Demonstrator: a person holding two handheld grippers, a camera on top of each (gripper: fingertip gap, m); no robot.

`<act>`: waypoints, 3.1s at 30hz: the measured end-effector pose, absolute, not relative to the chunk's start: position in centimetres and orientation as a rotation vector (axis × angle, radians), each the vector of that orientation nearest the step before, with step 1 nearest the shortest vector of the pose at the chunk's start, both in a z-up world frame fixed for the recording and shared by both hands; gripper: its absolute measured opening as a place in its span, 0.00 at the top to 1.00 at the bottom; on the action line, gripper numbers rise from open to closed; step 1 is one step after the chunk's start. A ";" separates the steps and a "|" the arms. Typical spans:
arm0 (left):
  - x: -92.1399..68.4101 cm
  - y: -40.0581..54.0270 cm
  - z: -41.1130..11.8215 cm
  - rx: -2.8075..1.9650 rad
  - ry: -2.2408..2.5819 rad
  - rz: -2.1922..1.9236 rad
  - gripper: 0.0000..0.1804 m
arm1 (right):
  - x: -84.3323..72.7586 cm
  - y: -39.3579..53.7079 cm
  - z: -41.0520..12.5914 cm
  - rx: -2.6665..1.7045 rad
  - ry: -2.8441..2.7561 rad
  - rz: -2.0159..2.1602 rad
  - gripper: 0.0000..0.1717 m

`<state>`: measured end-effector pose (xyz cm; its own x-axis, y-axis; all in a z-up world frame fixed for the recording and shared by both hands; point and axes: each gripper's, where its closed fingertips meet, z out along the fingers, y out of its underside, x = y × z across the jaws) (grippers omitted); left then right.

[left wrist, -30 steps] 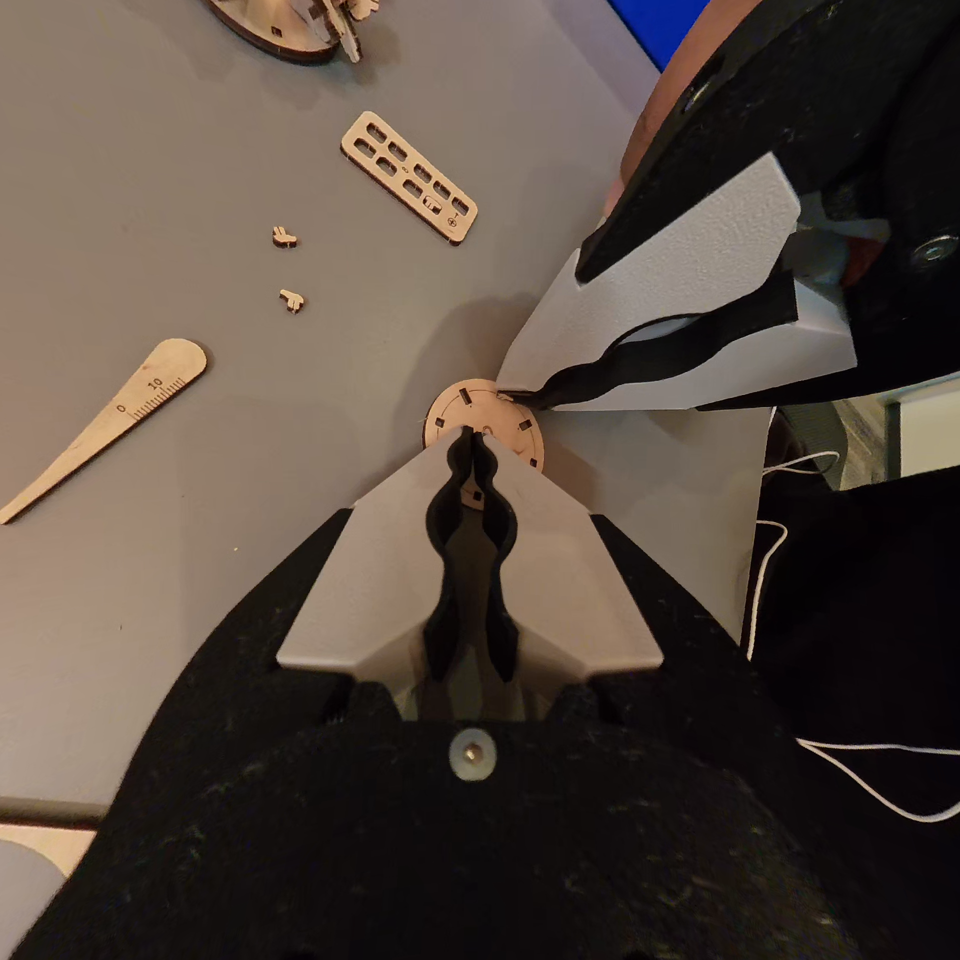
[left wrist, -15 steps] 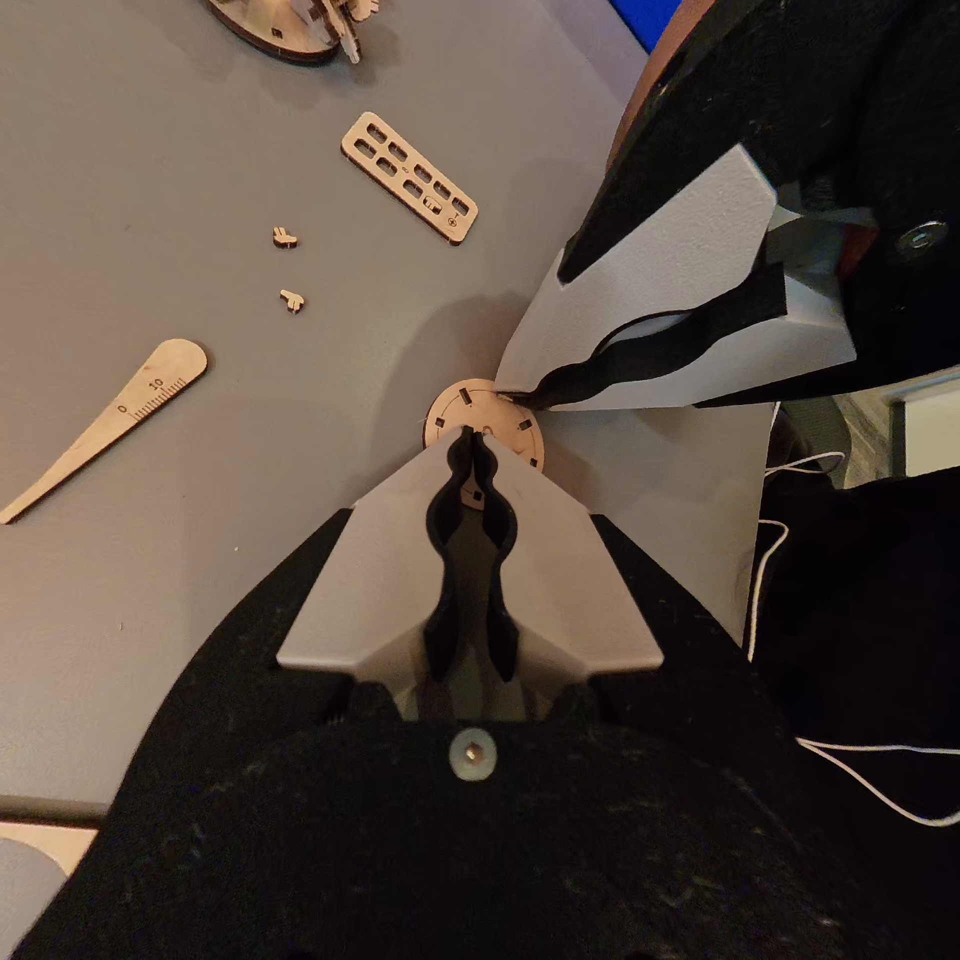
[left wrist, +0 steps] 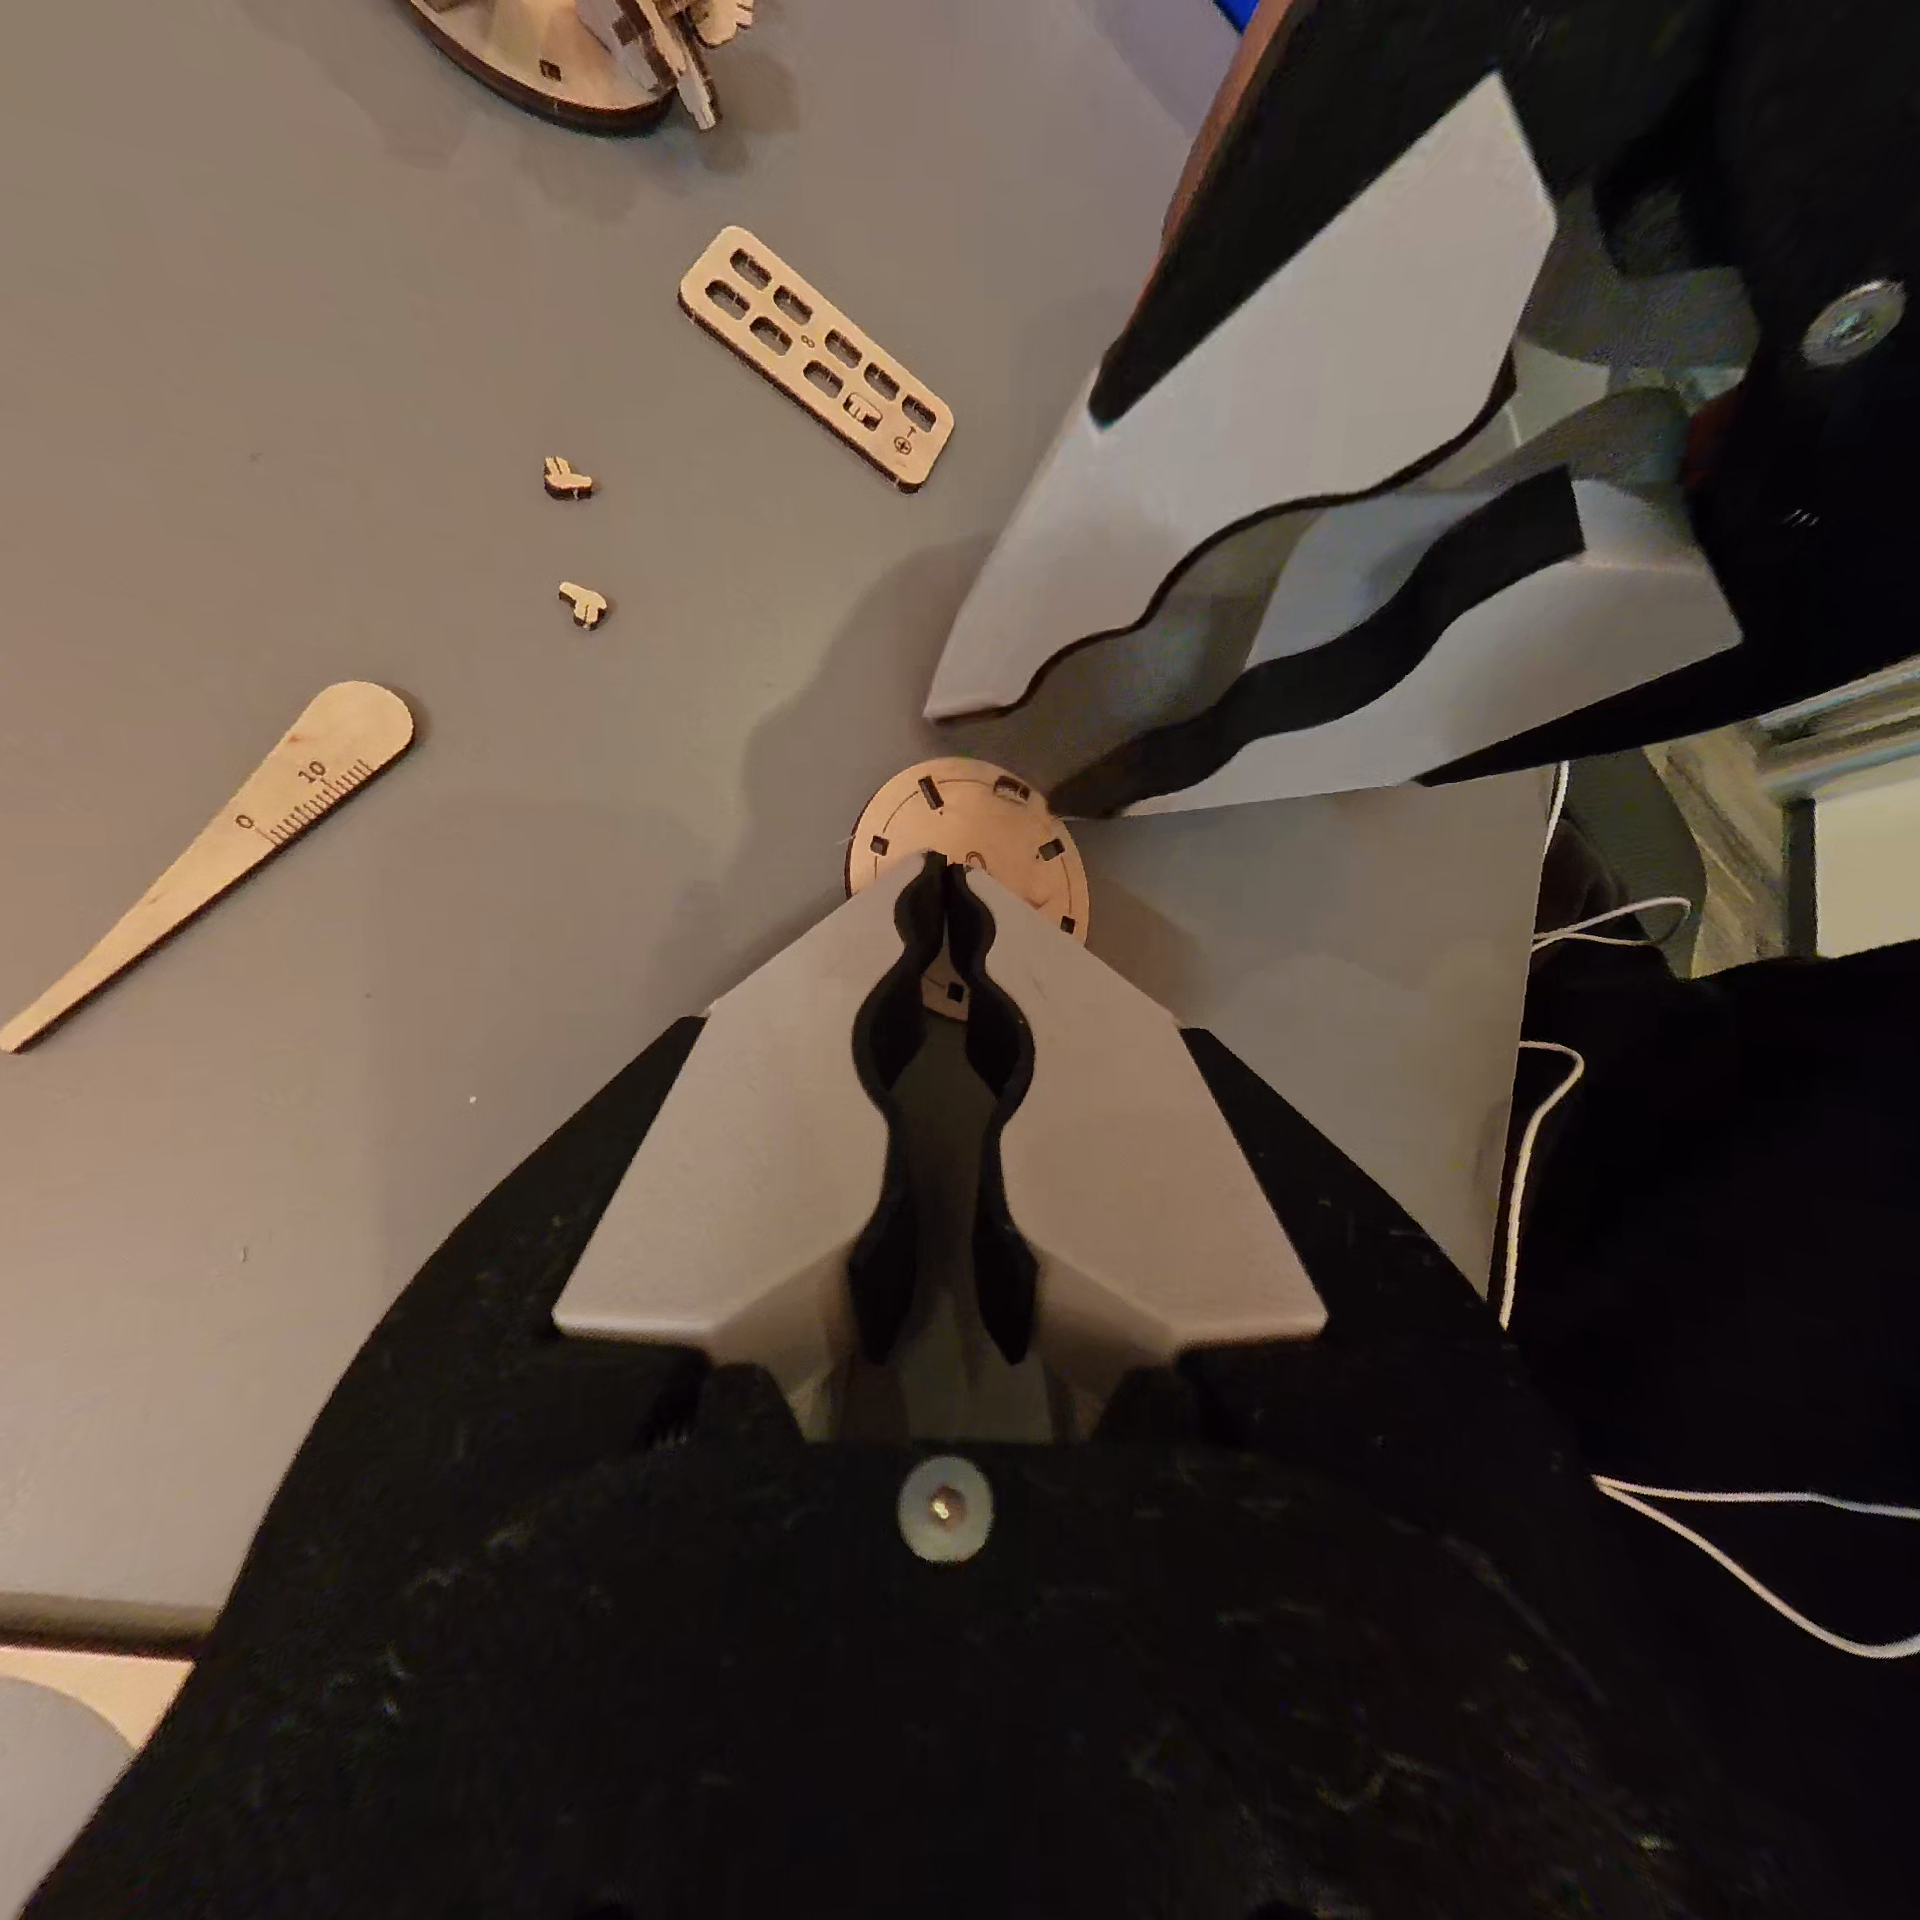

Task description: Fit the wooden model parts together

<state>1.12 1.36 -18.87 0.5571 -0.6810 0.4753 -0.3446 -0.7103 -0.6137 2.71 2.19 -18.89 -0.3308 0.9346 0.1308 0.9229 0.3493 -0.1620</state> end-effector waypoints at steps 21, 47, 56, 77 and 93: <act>1.1 1.3 -18.9 -2.342 0.823 -1.013 1.00 | 1.9 2.1 -17.8 -1.670 -2.299 0.165 1.00; 1.1 1.3 -18.9 -2.342 0.824 -1.022 1.00 | 2.3 2.6 -17.9 -1.730 -2.167 0.205 1.00; 1.1 1.3 -18.9 -2.342 0.824 -1.025 1.00 | 2.1 2.4 -17.7 -1.725 -2.129 0.232 1.00; 1.1 1.2 -18.9 -2.344 0.829 -1.016 1.00 | 2.2 2.7 -19.0 -1.747 -2.097 0.204 1.00; 1.1 1.2 -18.8 -2.334 0.829 -1.041 1.00 | 2.5 1.8 -19.0 -1.984 -1.723 0.591 0.72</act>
<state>1.10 1.24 -18.81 0.5344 -0.6789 0.5035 -0.3384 -0.7177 -0.6086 2.54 1.76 -18.96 0.1309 0.9909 -0.0299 0.8008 -0.1234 -0.5860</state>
